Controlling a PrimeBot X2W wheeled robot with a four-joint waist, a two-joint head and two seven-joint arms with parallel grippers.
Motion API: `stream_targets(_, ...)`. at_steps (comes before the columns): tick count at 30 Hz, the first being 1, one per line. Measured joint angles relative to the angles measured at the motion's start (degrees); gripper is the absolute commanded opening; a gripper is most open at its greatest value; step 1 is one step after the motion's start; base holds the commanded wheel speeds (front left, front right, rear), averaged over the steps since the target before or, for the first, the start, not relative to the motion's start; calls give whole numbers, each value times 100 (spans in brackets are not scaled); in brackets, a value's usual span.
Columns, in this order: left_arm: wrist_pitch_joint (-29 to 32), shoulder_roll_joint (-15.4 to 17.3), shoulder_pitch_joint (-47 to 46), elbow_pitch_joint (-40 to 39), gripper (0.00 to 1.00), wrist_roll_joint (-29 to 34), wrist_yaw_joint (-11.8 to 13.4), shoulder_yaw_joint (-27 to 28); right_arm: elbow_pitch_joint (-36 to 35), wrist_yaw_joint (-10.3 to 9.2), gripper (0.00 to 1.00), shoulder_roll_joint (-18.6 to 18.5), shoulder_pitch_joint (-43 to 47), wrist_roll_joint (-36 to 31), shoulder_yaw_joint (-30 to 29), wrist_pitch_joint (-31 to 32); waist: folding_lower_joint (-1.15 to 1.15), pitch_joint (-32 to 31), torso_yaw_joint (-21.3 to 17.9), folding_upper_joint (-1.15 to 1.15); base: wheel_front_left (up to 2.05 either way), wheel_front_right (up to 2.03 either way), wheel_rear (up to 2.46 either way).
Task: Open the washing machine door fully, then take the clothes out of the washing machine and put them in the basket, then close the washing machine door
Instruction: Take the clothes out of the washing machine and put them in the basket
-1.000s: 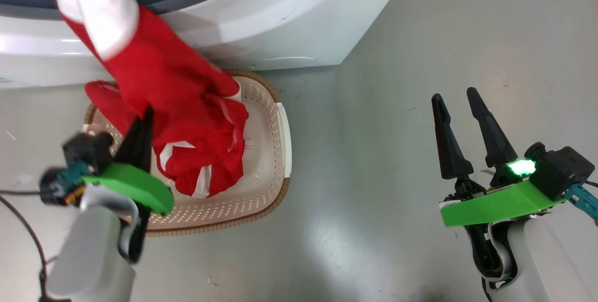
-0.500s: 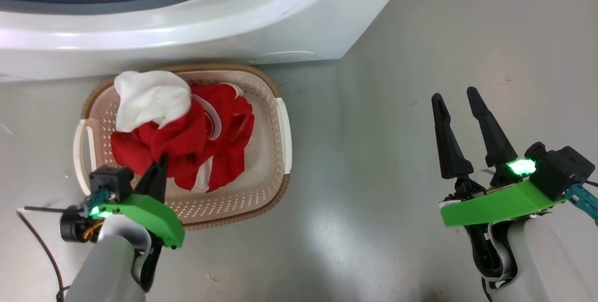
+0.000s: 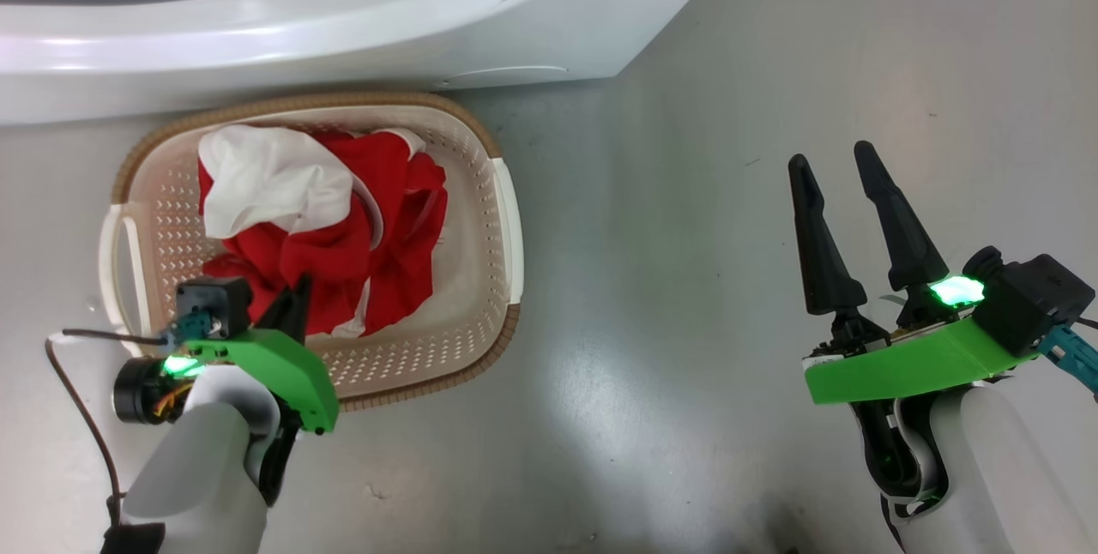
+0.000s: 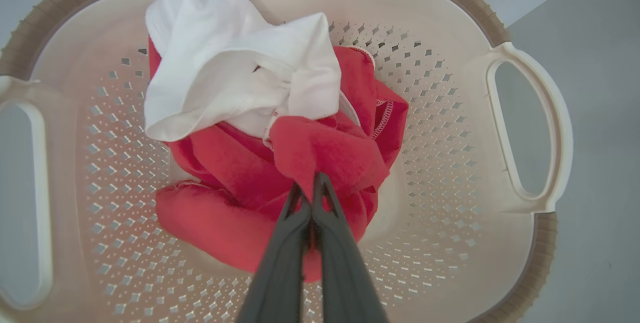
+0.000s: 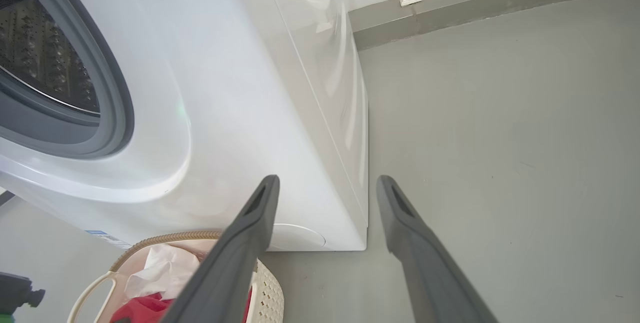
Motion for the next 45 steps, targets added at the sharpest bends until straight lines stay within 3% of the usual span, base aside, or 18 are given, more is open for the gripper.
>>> stream_targets(1, 0, 1, -34, 46, 50, -32, 0, -31, 0, -1, 100, 0, 0, 0, 0, 0, 0, 13, -8, 0, 0, 0, 0)
stream_targets(3, 0, 7, -101, 109, 92, -103, 0, -116, 1, -1, 100, -1, 0, 0, -1, 0, 0, 24, -21, 0, 0, 0, 0)
stream_targets(4, 0, 7, -123, 124, 100, -147, 0, -165, 3, -1, 100, 0, 0, 0, -4, 0, 0, 18, -22, 0, 0, 0, 0)
stream_targets(20, 0, 118, 201, -567, 100, -296, 0, -122, 193, -1, 100, -1, 30, -43, -53, 0, 0, -545, 82, 0, 0, 0, 0)
stream_targets(30, 3, 112, 1014, -1762, 100, 298, 15, 746, 398, -1, 100, 1, 381, -157, -70, 0, 0, -1298, 154, 0, 0, 0, 0)
stream_targets(38, 3, -76, 2045, -2904, 100, 899, 15, 1523, 534, 0, 100, 3, 860, -304, -88, 1, 0, -2082, 184, 0, 0, 0, 0)
stream_targets(45, 4, -166, 2898, -3769, 100, 1232, 9, 1867, 582, -1, 100, -5, 1285, -349, -115, 1, 0, -2697, 172, 0, 0, 0, 0)
